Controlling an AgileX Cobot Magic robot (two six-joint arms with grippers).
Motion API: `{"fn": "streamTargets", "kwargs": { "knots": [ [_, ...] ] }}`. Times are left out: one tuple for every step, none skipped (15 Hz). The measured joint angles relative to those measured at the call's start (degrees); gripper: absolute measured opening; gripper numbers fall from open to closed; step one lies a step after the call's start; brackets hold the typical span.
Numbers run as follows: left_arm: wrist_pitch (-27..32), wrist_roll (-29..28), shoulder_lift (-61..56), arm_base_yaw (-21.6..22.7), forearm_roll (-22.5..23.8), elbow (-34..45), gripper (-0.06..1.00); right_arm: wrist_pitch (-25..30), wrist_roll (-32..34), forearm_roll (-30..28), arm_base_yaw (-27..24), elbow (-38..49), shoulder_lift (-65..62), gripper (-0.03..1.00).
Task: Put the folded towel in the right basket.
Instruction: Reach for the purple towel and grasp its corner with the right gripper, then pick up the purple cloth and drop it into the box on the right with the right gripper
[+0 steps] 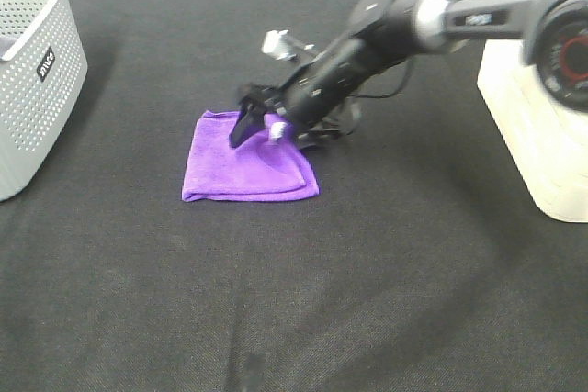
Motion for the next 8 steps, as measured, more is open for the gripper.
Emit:
{"fn": "streamTargets", "kwargs": {
  "knots": [
    [0.0,0.0,0.0,0.0,0.0,0.0,0.99,-1.5,0.2,-0.3,1.1,0.0,0.1,0.52],
    [0.0,0.0,0.0,0.0,0.0,0.0,0.99,-2.6,0.5,-0.5,1.4,0.0,0.4,0.37],
    [0.0,0.0,0.0,0.0,0.0,0.0,0.99,-3.2,1.2,-1.1,1.5,0.0,0.6,0.18],
    [0.0,0.0,0.0,0.0,0.0,0.0,0.99,-3.2,1.3,-1.8,1.5,0.0,0.2,0.12],
    [0.0,0.0,0.0,0.0,0.0,0.0,0.99,-2.8,1.3,-3.1,1.7,-0.2,-0.3,0.12],
    [0.0,0.0,0.0,0.0,0.0,0.0,0.99,-0.9,1.3,-5.5,1.8,-1.0,-1.2,0.12],
    [0.0,0.0,0.0,0.0,0.0,0.0,0.99,4.1,1.5,-8.4,1.7,-2.2,-2.3,0.12],
    [0.0,0.0,0.0,0.0,0.0,0.0,0.99,8.6,2.0,-9.7,1.0,-4.3,-4.0,0.12]
  ]
}}
